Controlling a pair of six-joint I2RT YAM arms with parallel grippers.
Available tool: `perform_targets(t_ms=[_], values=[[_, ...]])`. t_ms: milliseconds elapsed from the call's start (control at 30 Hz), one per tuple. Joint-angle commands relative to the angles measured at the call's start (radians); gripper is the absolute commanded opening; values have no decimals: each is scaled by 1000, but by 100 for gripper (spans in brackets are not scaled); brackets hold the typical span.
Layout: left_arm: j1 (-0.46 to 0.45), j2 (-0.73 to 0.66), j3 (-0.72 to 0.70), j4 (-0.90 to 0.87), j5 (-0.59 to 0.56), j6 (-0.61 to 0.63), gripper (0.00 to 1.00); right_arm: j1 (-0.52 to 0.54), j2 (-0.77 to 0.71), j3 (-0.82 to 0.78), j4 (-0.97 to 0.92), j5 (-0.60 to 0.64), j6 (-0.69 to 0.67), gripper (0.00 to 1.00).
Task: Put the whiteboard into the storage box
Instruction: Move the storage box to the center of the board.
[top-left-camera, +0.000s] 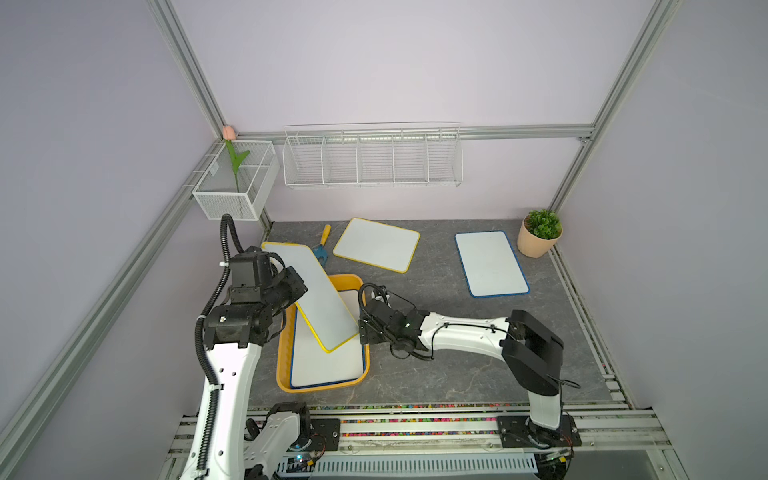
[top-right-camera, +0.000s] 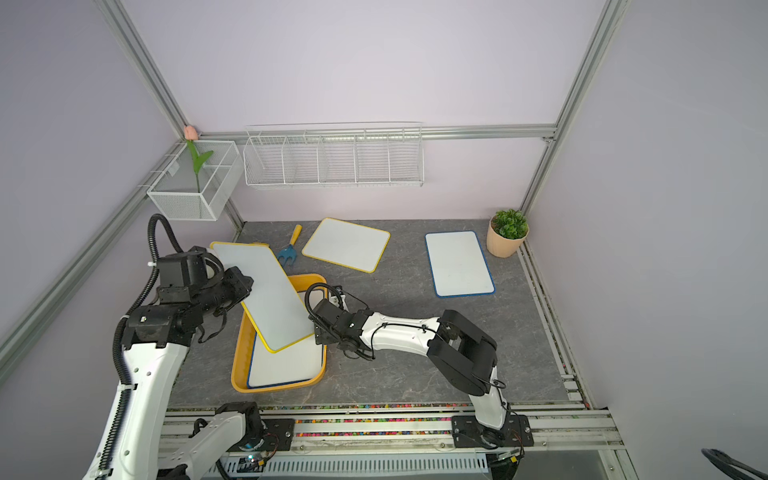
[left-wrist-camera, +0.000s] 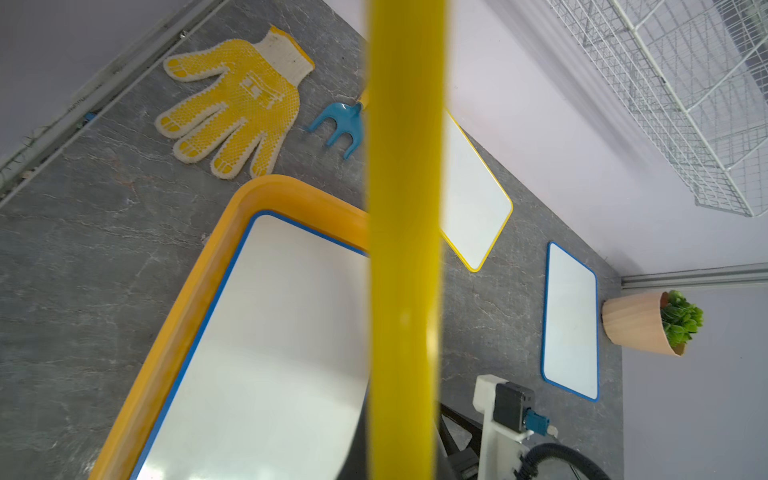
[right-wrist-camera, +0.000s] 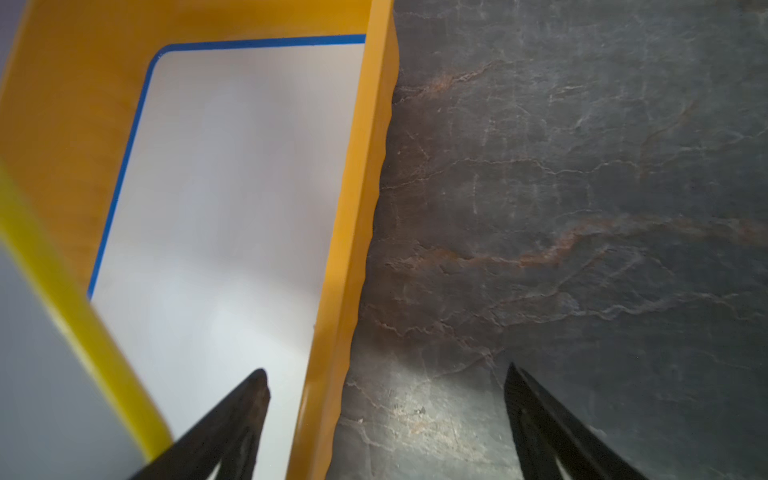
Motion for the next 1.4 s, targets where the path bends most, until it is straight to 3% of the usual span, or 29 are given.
perform_targets(t_ms=[0,233,433,533,633,1033,1367], values=[[4,5,60,-8,-59,40,0,2,66,55,-83,3,-7,90],[3,57,73,-5,-17,74,0,-53,27,-19,-143,66,57,90],[3,78,7,61,180,80,0,-163,-198,-265,-54,58,26,90],[-1,72,-63,141,327,35,0,-210,-270,-347,-31,43,-10,90],[-28,45,-146,239,396,-34,0,-253,-329,-439,38,11,-31,90],[-215,-56,-384,469,290,-336,0,-296,-371,-480,72,-8,-55,90],[-332,-107,-534,605,176,-461,0,-417,-575,-495,64,-128,-166,90]])
